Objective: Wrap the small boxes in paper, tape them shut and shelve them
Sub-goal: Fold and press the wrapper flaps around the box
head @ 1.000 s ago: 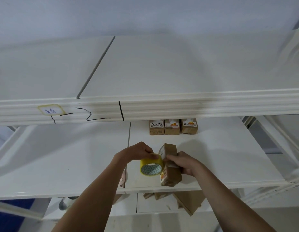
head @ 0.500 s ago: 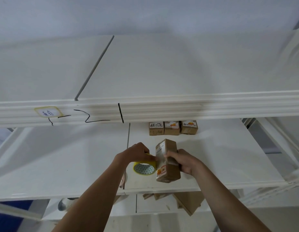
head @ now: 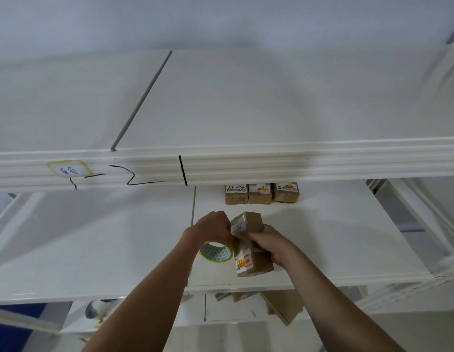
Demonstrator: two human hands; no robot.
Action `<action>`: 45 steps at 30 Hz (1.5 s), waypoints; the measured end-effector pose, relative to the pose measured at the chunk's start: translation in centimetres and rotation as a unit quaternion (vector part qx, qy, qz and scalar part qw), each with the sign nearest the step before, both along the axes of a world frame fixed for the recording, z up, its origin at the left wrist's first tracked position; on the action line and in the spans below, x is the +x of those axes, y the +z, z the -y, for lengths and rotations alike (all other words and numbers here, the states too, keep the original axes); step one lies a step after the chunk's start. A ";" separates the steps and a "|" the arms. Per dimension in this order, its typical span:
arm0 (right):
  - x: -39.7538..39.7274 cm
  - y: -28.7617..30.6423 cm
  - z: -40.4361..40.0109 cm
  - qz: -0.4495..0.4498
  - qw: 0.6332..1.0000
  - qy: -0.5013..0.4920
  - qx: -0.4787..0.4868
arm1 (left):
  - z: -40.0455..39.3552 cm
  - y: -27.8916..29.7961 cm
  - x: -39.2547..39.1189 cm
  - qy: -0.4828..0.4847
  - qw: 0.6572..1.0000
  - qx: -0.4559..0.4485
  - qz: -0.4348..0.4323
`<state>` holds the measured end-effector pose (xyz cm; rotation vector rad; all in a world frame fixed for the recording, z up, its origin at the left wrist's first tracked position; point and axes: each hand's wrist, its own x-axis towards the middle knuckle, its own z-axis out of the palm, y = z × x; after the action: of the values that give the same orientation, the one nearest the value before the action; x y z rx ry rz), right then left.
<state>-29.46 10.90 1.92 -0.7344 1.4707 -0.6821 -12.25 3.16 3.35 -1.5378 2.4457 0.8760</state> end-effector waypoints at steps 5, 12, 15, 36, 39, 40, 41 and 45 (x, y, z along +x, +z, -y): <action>-0.4 0.1 0.1 -0.054 0.998 0.003 0.012 | -0.4 -0.7 0.0 0.013 1.000 -0.013 0.001; -1.4 0.3 -0.4 -0.107 0.994 -0.035 0.006 | -0.3 -1.2 1.0 -0.002 0.998 0.050 -0.041; -2.4 0.1 -0.5 -0.101 0.994 -0.028 0.009 | 0.1 -0.6 2.0 0.006 0.991 0.111 -0.080; -4.0 2.0 0.6 -0.002 1.000 0.011 -0.016 | 0.6 -1.6 3.7 0.044 0.995 0.083 -0.041; -4.3 1.8 0.3 0.022 1.000 0.006 -0.015 | 0.4 -1.6 3.4 0.049 0.994 0.085 -0.052; -4.3 1.9 0.2 0.030 0.999 0.004 -0.017 | 0.2 -1.5 3.3 0.049 0.993 0.086 -0.057; -4.3 1.9 0.0 0.038 0.999 0.001 -0.017 | 0.1 -1.5 3.3 0.049 0.993 0.088 -0.062; -4.4 2.3 -0.4 0.074 0.997 0.005 -0.024 | -0.1 -1.3 3.0 0.048 0.990 0.101 -0.085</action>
<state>-33.87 11.29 4.19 -0.7119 1.3178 -0.7502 -9.29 3.27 2.05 -1.5772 2.3197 1.2793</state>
